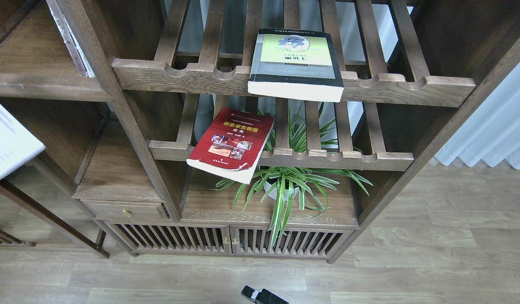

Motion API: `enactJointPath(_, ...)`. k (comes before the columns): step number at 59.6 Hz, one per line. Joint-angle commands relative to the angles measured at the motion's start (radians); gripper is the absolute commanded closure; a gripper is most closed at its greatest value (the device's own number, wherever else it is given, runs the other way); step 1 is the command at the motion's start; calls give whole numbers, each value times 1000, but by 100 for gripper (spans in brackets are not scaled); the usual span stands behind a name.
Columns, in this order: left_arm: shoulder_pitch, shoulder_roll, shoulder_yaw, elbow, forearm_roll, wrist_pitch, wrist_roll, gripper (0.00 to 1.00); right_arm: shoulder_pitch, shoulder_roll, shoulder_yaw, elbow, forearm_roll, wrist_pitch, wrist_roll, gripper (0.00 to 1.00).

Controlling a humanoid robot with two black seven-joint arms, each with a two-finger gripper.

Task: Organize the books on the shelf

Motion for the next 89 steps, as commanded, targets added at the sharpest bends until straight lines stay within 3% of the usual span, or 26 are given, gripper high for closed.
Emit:
enactJointPath(1, -107, 11, -30, 32, 41, 0, 35, 95, 1, 2, 0, 0, 0, 0, 0, 1)
enactJointPath(7, -284, -4, -5, 101, 167, 0, 105, 95, 1, 2, 0, 0, 0, 0, 0, 1)
enactJointPath(23, -686, -105, 143, 231, 395, 0, 162, 95, 1, 2, 0, 0, 1, 0, 1, 1)
enactJointPath(39, -937, -274, 176, 306, 702, 0, 184, 95, -2, 0, 0, 1, 3, 0, 1, 1)
enactJointPath(46, -1057, -362, 214, 392, 829, 0, 182, 95, -5, 0, 0, 1, 3, 0, 1, 1)
enactJointPath(48, -1121, -409, 235, 464, 892, 0, 180, 95, -5, 0, 0, 3, 3, 0, 3, 1)
enactJointPath(64, -1341, -544, 384, 645, 928, 0, 176, 94, -2, 3, 0, 3, 5, 0, 3, 1)
enactJointPath(75, -1398, -598, 432, 713, 926, 0, 171, 93, -2, 5, 1, 3, 5, 0, 3, 1)
enactJointPath(82, -1388, -619, 450, 715, 909, 0, 168, 85, -5, 5, 3, 1, 6, 0, 4, 1)
enactJointPath(89, -1376, -638, 450, 712, 877, 0, 170, 69, -5, 5, 4, 1, 6, 0, 4, 1)
